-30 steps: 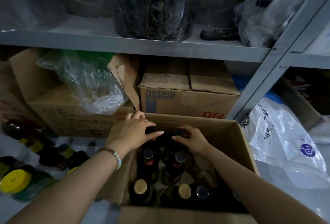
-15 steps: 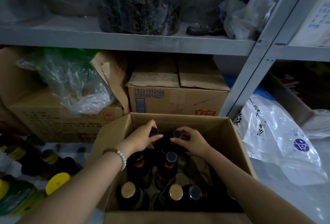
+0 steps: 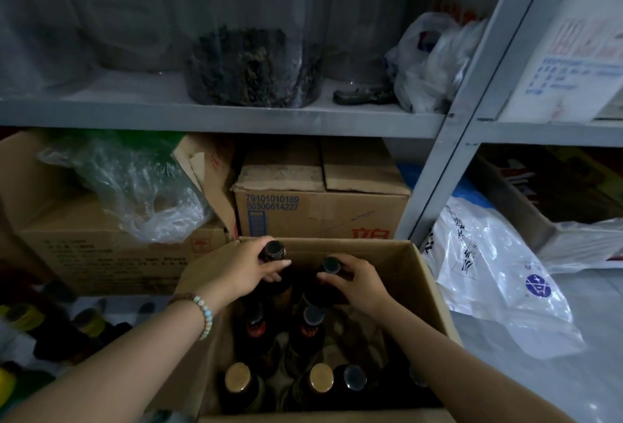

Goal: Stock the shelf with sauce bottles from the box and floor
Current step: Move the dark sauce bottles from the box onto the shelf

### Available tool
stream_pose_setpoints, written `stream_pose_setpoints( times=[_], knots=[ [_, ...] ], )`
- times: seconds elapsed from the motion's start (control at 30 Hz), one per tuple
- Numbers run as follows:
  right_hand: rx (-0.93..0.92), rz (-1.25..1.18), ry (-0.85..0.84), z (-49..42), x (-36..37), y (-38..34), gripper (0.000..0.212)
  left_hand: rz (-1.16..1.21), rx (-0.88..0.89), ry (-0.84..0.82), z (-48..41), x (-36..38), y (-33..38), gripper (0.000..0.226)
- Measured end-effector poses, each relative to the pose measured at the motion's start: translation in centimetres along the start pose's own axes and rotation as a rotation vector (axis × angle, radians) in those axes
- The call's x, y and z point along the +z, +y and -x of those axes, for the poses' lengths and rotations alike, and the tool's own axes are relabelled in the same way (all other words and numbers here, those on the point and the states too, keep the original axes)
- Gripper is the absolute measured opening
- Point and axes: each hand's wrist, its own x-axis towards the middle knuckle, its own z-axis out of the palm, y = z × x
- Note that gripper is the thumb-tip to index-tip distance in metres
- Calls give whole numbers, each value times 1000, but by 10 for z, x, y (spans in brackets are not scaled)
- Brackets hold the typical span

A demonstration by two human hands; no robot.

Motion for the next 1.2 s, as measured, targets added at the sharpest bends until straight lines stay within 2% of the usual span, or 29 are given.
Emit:
stream_pose_setpoints(
  times=[0.13, 0.3, 0.47, 0.6, 0.73, 0.83, 1.03, 1.13, 1.2],
  knots=[
    [-51, 38, 8, 11, -56, -84, 12, 93, 54, 45, 11, -34, 74, 14],
    [-154, 8, 96, 38, -148, -234, 7, 91, 193, 74, 37, -99, 218, 14],
    [-274, -35, 134, 67, -228, -417, 1, -8, 363, 146, 84, -191, 397, 39],
    [-353, -140, 163, 90, -280, -575, 35, -81, 476, 229, 125, -276, 543, 44],
    [-451, -259, 162, 104, -315, -721, 28, -16, 573, 305, 164, -365, 671, 51],
    [-533, -322, 159, 114, -333, -817, 30, -57, 676, 394, 196, -427, 754, 34],
    [-648, -504, 152, 123, -351, -972, 35, -42, 760, 469, 253, -528, 868, 28],
    [-686, -542, 113, 119, -348, -1030, 34, 91, 770, 524, 273, -564, 898, 38],
    [-712, -537, 84, 116, -344, -1061, 37, 74, 770, 560, 285, -583, 915, 40]
  ],
)
